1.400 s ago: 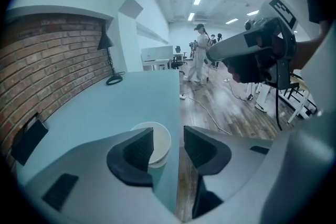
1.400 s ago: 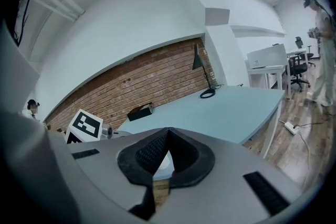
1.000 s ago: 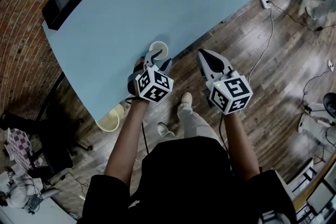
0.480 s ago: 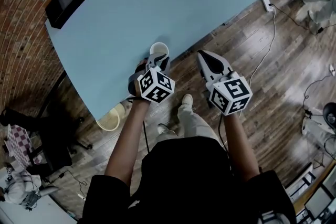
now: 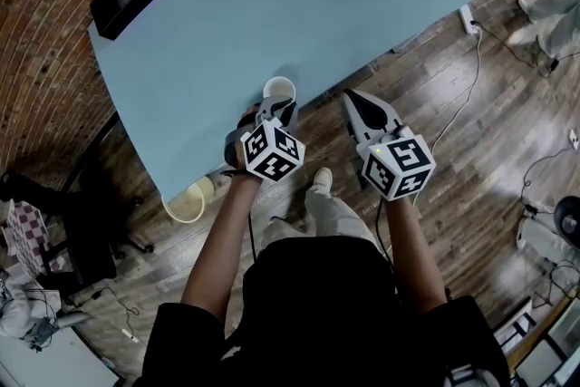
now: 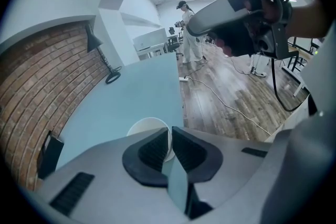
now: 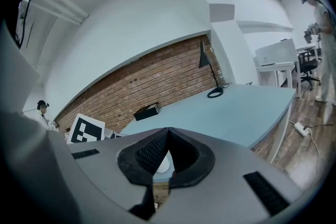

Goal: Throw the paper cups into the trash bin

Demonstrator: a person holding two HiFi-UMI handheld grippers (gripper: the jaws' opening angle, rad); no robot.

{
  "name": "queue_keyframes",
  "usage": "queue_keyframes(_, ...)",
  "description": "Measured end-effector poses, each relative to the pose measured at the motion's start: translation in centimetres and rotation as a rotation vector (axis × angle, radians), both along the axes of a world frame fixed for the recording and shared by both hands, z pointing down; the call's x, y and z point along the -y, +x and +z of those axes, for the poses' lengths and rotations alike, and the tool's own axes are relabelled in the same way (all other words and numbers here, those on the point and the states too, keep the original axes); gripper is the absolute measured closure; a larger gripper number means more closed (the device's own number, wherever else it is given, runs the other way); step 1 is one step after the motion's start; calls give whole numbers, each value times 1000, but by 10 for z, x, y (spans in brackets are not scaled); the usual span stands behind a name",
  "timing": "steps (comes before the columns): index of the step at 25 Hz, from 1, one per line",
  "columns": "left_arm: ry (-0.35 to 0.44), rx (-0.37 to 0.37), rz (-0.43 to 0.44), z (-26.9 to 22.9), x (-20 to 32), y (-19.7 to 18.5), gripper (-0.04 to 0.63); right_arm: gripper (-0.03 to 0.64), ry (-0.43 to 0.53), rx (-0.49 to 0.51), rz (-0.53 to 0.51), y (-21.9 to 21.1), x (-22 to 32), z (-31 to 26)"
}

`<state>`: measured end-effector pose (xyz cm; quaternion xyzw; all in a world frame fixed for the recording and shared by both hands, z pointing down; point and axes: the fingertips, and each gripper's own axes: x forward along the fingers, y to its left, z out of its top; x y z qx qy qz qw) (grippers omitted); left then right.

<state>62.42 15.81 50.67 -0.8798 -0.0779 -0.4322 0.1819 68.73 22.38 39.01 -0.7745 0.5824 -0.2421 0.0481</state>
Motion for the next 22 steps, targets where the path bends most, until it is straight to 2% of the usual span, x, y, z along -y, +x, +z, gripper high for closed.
queue_keyframes(12, -45, -99, -94, -36, 11, -20, 566, 612, 10, -7, -91, -20, 23, -9)
queue_keyframes(22, -61, -172, -200, -72, 36, -58, 569, 612, 13, -22, -197, -54, 59, -23)
